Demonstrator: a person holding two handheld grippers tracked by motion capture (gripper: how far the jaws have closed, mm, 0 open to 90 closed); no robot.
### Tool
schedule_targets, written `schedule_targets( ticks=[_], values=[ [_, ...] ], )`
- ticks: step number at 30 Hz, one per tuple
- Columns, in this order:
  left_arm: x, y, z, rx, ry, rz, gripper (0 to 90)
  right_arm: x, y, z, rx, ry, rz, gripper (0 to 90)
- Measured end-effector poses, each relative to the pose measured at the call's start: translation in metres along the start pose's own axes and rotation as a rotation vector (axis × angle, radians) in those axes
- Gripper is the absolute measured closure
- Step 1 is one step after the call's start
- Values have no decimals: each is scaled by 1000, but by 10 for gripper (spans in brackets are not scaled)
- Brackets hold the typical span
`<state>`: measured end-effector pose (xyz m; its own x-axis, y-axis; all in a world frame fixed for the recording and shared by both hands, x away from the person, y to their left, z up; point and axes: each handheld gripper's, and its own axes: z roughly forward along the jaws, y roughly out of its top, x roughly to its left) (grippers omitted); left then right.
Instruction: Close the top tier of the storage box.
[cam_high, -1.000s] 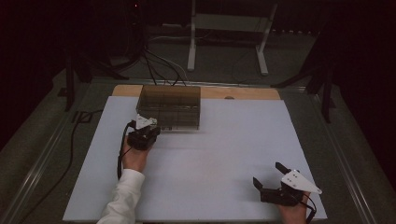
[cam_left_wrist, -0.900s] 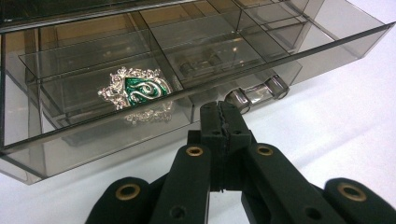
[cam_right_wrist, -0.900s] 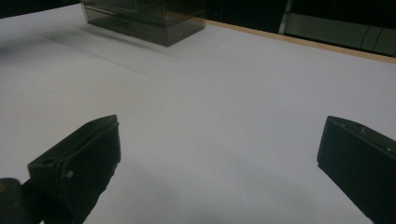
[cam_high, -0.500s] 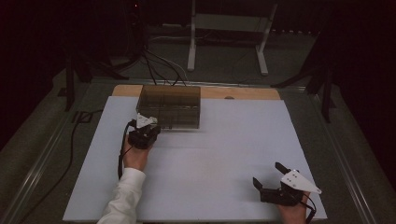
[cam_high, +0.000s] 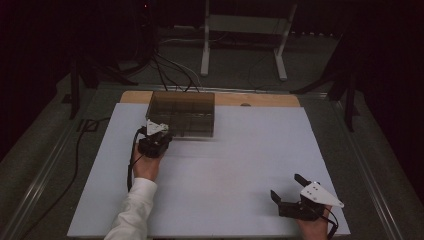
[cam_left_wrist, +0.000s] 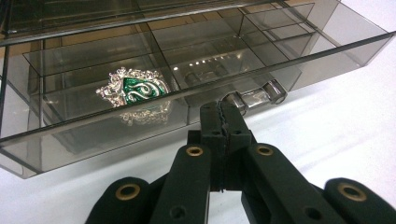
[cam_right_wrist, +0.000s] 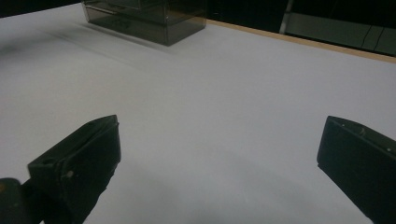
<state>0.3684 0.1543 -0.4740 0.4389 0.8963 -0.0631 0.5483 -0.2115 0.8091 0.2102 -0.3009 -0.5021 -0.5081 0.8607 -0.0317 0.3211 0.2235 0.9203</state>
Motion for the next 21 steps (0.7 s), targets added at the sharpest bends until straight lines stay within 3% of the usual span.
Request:
schedule_targets(
  ticks=[21],
  values=[
    [3, 7, 5, -7, 19, -12, 900, 0, 0, 1, 1, 2, -3, 0]
  ],
)
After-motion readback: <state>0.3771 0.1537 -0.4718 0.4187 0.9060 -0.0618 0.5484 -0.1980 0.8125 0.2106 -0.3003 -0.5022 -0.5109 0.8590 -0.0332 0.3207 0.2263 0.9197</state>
